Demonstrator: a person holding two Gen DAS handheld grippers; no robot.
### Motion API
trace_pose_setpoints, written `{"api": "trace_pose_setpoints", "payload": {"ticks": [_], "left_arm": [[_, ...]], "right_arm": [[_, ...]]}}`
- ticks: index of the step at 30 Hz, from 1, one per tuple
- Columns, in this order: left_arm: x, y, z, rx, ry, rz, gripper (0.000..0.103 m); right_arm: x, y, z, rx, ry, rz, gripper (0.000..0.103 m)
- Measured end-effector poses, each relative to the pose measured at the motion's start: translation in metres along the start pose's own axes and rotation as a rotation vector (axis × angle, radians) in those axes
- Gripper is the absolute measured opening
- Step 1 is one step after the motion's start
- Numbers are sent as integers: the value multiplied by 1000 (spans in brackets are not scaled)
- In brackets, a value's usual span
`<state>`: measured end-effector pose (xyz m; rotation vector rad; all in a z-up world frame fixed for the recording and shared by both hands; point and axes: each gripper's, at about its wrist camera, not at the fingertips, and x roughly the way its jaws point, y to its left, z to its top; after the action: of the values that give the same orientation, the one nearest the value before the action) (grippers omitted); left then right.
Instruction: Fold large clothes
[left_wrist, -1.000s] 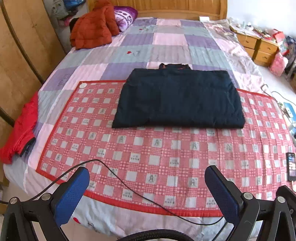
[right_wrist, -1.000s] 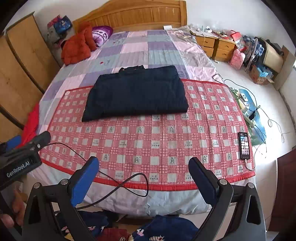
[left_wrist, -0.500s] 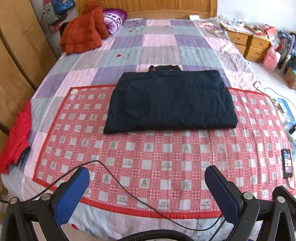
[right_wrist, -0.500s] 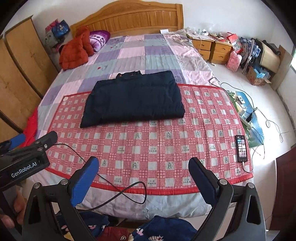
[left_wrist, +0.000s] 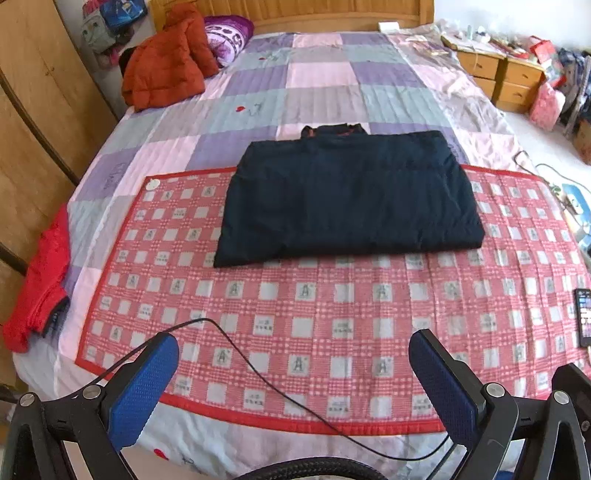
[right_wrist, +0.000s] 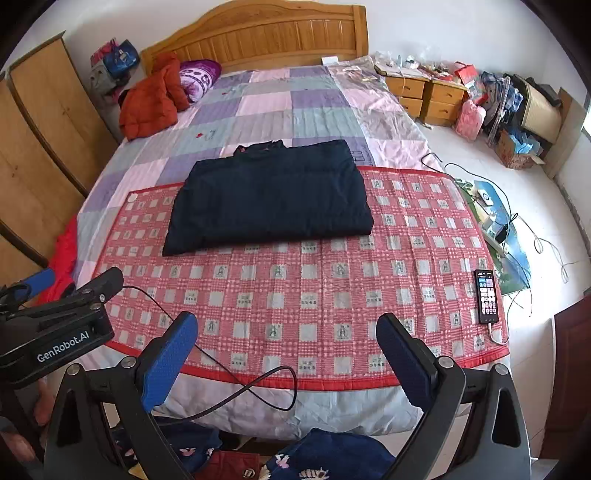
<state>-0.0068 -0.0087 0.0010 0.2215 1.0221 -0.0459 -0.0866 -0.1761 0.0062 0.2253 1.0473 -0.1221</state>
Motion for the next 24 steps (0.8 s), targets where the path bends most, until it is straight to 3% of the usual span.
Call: {"api": "trace_pose_setpoints", "payload": {"ticks": [14,24], "left_arm": [[4,0,-1,-8,6,32,102],[4,-4,-7,11,29,-36,102]], "right_arm": [[1,-1,2,1,0,2,100],[5,8,6,20,0,-1,100]]}}
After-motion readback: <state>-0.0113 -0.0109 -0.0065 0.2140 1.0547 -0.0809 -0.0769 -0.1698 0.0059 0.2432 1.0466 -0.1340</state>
